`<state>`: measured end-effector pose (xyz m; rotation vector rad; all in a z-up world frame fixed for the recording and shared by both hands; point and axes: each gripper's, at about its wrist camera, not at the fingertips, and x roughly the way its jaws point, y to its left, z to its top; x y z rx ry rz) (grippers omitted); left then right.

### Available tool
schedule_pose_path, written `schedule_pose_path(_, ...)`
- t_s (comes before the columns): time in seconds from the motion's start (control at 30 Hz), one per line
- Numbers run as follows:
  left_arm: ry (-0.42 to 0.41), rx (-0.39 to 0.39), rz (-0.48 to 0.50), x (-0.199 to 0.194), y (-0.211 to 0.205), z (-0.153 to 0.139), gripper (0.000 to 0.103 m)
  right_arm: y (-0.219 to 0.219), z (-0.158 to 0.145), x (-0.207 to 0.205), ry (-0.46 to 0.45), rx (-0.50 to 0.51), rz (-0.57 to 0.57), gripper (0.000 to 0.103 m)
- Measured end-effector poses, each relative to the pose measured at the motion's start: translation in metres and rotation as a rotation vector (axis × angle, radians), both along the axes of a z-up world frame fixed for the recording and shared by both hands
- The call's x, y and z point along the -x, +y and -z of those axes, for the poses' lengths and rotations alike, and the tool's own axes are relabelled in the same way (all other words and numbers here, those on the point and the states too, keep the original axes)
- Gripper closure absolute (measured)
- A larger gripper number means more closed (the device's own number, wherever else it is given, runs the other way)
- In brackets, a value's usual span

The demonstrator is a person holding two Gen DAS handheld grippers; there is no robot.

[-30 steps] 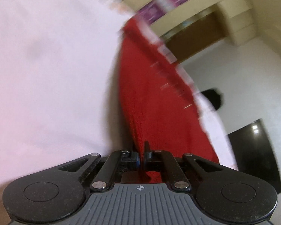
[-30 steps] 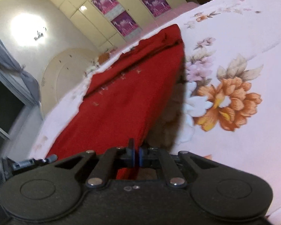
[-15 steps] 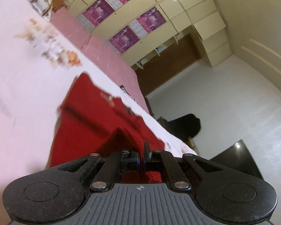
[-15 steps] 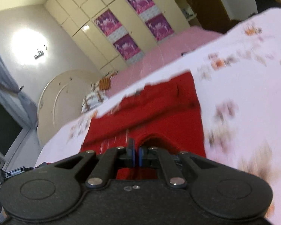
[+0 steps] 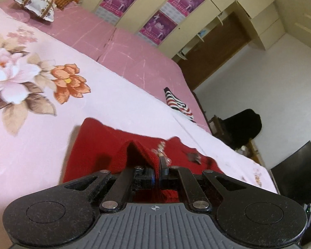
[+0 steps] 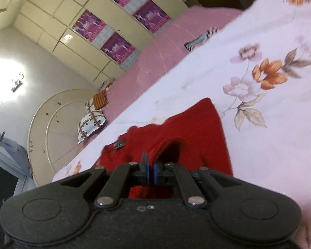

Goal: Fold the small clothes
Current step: 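Carry the held hem over the body to the collar with both tools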

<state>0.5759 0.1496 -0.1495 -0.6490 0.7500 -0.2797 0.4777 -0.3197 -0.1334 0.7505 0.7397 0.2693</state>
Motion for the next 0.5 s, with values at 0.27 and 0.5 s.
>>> schedule_pose_path(0.27,-0.135,-0.067,-0.054,0.000,0.000,-0.003,0.004,-0.005,0.005,-0.012,-0.100,0.005,-0.030,0.049)
schedule_pose_path(0.5,-0.049,-0.334,0.121,-0.013,-0.023,-0.012,0.039,0.022,-0.014,-0.019,-0.148,0.343,-0.111,0.048)
